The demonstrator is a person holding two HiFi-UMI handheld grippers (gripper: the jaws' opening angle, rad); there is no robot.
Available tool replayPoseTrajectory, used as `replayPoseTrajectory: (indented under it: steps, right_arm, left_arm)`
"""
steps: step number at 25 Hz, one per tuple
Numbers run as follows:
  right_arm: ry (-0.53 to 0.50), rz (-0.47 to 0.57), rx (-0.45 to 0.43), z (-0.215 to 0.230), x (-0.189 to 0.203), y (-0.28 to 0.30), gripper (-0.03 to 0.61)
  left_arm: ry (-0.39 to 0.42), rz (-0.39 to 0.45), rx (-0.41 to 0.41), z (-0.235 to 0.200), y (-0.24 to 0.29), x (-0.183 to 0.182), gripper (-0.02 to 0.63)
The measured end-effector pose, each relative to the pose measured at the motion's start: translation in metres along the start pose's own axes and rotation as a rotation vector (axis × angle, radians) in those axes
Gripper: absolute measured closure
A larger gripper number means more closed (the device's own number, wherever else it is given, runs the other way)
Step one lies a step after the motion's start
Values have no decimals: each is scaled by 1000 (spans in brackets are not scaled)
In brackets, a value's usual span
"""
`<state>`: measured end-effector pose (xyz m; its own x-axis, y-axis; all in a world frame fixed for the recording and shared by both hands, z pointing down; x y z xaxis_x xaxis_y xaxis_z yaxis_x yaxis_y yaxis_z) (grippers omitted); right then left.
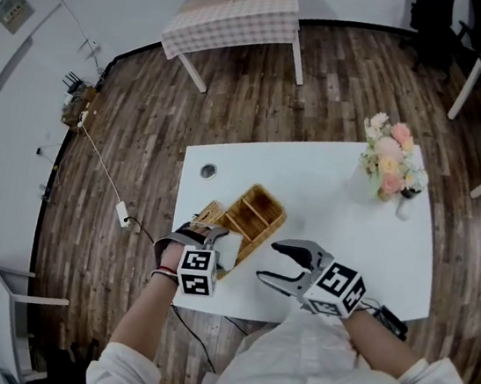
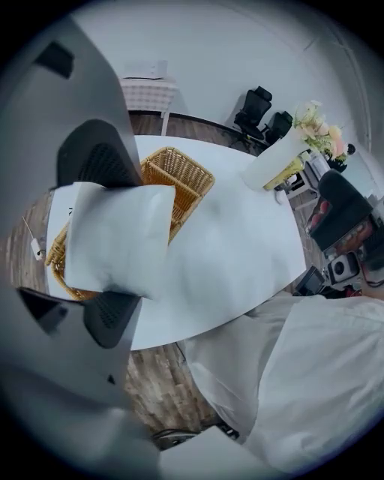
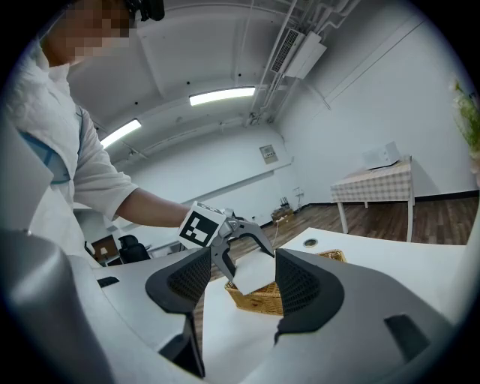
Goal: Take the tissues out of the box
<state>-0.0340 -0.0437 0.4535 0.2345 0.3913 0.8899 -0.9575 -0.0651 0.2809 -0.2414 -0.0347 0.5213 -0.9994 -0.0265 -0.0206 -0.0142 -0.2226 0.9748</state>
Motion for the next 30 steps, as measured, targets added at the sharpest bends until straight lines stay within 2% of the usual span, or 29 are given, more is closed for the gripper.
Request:
replayPoseTrajectory:
  steps: [7, 19, 26, 30]
  right_arm:
    - [9, 4, 9, 5, 4, -9, 310]
    - [19, 27, 42, 15, 3, -27, 310]
    - [19, 39, 55, 16, 0, -34, 310]
    - [24, 55, 69, 18, 0, -40, 310]
  left_arm:
    - [-200, 158, -18, -16, -8, -21, 201]
    - [-493, 451, -42, -39, -20, -49, 201]
    - [-637, 569, -75, -54, -34, -58, 201]
    - [-778, 683, -72, -58, -39, -59, 200]
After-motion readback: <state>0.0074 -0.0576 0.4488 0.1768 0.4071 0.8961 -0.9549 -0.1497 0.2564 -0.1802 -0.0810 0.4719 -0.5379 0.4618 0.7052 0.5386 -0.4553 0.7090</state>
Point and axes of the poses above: the fingertips, and each gripper's own axes: y forward along the fingers, z to its right, x out of its underside, the point moved 9 cm from there along -y, backward along the fingers, and after that the axes turned 5 degrees about -z, right-handed, at the moved point
